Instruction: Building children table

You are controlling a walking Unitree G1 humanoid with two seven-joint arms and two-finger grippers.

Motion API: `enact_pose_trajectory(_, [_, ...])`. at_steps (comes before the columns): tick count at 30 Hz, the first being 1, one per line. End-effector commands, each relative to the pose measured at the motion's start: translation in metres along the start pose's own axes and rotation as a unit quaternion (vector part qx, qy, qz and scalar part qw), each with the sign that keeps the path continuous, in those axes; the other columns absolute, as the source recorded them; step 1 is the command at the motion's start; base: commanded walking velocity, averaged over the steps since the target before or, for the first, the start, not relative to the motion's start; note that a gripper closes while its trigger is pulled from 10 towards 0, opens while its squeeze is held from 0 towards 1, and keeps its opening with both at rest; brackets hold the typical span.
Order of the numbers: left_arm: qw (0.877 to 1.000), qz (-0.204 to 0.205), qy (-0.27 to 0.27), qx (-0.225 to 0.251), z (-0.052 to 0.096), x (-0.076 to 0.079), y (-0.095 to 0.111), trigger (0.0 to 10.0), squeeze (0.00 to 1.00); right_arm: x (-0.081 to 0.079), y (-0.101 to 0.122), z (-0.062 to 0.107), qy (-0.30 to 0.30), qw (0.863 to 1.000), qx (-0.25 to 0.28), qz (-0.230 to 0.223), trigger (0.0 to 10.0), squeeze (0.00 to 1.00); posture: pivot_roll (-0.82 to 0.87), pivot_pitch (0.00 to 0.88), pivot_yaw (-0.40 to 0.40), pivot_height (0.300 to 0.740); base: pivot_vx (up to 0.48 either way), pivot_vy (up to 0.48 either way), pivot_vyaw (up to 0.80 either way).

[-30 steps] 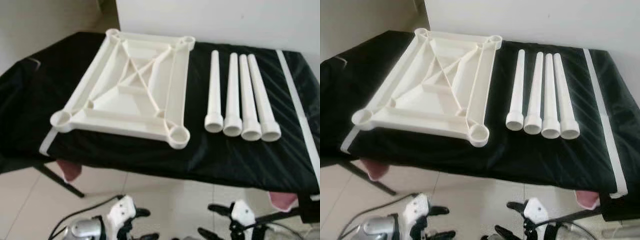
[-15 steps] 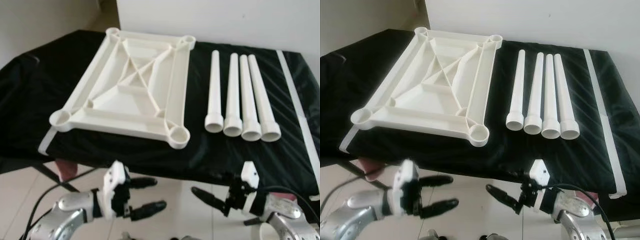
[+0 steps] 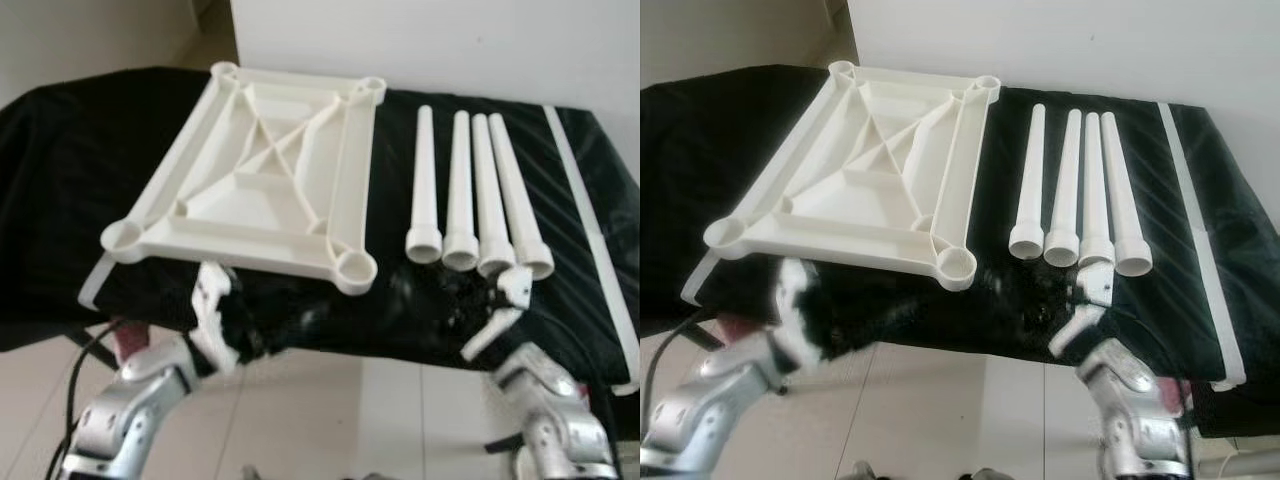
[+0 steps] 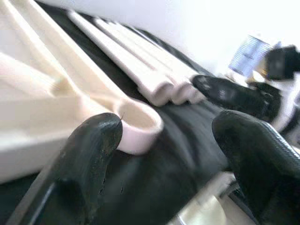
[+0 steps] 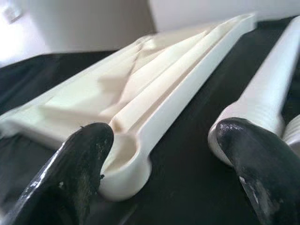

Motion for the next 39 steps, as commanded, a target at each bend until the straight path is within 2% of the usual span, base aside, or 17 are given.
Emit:
enact_pose_trajectory(1, [0.999,0.002,0.050,-0.015,0.000,-0.012,-0.006,10.0,0.00,0.005,0.001,0.000,-0.029,0.999,0.010,-0.020,10.0,0.00,0.01,0.064,-0.034,0.740,0.000,0.000,0.00])
enact_pose_trajectory(5, [0.996,0.003,0.088,-0.018,-0.005,-0.021,-0.006,10.0,0.00,0.003,0.001,-0.005,-0.036,0.999,0.014,-0.024,10.0,0.00,0.01,0.056,-0.034,0.740,0.000,0.000,0.00])
enact_pose_trajectory(10, [0.986,-0.037,0.158,-0.044,-0.007,-0.041,-0.009,10.0,0.00,0.009,0.007,-0.015,-0.084,0.996,0.033,-0.005,10.0,0.00,0.01,0.046,-0.029,0.740,0.000,0.000,0.00])
enact_pose_trajectory(11, [0.986,-0.037,0.158,-0.044,-0.007,-0.041,-0.009,10.0,0.00,0.009,0.007,-0.015,-0.084,0.996,0.033,-0.005,10.0,0.00,0.01,0.046,-0.029,0.740,0.000,0.000,0.00])
enact_pose_trajectory(13, [0.976,-0.043,0.207,-0.059,-0.007,-0.055,-0.012,10.0,0.00,0.013,0.006,-0.019,-0.103,0.994,0.023,0.001,10.0,0.00,0.01,0.037,-0.028,0.740,0.000,0.000,0.00])
enact_pose_trajectory(14, [0.966,-0.046,0.240,-0.080,-0.004,-0.064,-0.019,10.0,0.00,0.014,0.006,-0.019,-0.110,0.994,0.023,0.013,10.0,0.00,0.01,0.034,-0.027,0.740,0.000,0.000,0.00])
enact_pose_trajectory(16, [0.966,-0.046,0.240,-0.080,-0.004,-0.064,-0.019,10.0,0.00,0.014,0.006,-0.019,-0.110,0.994,0.023,0.013,10.0,0.00,0.01,0.034,-0.027,0.740,0.000,0.000,0.00])
enact_pose_trajectory(17, [0.958,-0.047,0.264,-0.096,-0.003,-0.070,-0.025,10.0,0.00,0.016,0.007,-0.020,-0.120,0.992,0.023,0.029,10.0,0.00,0.01,0.030,-0.027,0.740,0.000,0.000,0.00])
enact_pose_trajectory(18, [0.958,-0.047,0.264,-0.096,-0.003,-0.070,-0.025,10.0,0.00,0.016,0.007,-0.020,-0.120,0.992,0.023,0.029,10.0,0.00,0.01,0.030,-0.027,0.740,0.000,0.000,0.00])
enact_pose_trajectory(19, [0.952,-0.046,0.285,-0.104,-0.002,-0.074,-0.028,10.0,0.00,0.017,0.008,-0.019,-0.130,0.990,0.028,0.054,10.0,0.00,0.01,0.026,-0.025,0.740,0.000,0.000,0.00])
enact_pose_trajectory(20, [0.945,-0.059,0.307,-0.095,-0.004,-0.077,-0.022,10.0,0.00,0.021,0.012,-0.018,-0.160,0.983,0.042,0.084,10.0,0.00,0.01,0.023,-0.025,0.740,0.000,0.000,0.00])
enact_pose_trajectory(23, [0.942,-0.085,0.314,-0.078,-0.007,-0.079,-0.015,10.0,0.00,0.024,0.013,-0.018,-0.181,0.978,0.049,0.087,10.0,0.00,0.01,0.021,-0.025,0.740,0.000,0.000,0.00])
enact_pose_trajectory(31, [0.932,-0.108,0.340,-0.070,-0.006,-0.088,-0.012,10.0,0.00,0.017,0.012,-0.022,-0.178,0.975,0.061,0.119,10.0,0.00,0.01,0.016,-0.027,0.740,0.000,0.000,0.00])
enact_pose_trajectory(39, [0.930,-0.125,0.337,-0.082,-0.008,-0.088,-0.020,10.0,0.00,0.017,0.010,-0.023,-0.178,0.975,0.059,0.117,10.0,0.00,0.01,0.028,-0.032,0.740,0.000,0.000,0.00])
Point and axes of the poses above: a point about 5 cm out from each wrist's last joint towards the gripper, its own z axis pointing back from the gripper into the wrist, its own y axis along the axis of the wrist's last joint, x = y × z, the point moved 2 cm from there along -z, pointing out of the wrist towards the gripper, and after that the axes turned 8 degrees about -z, right-handed, at the moved point
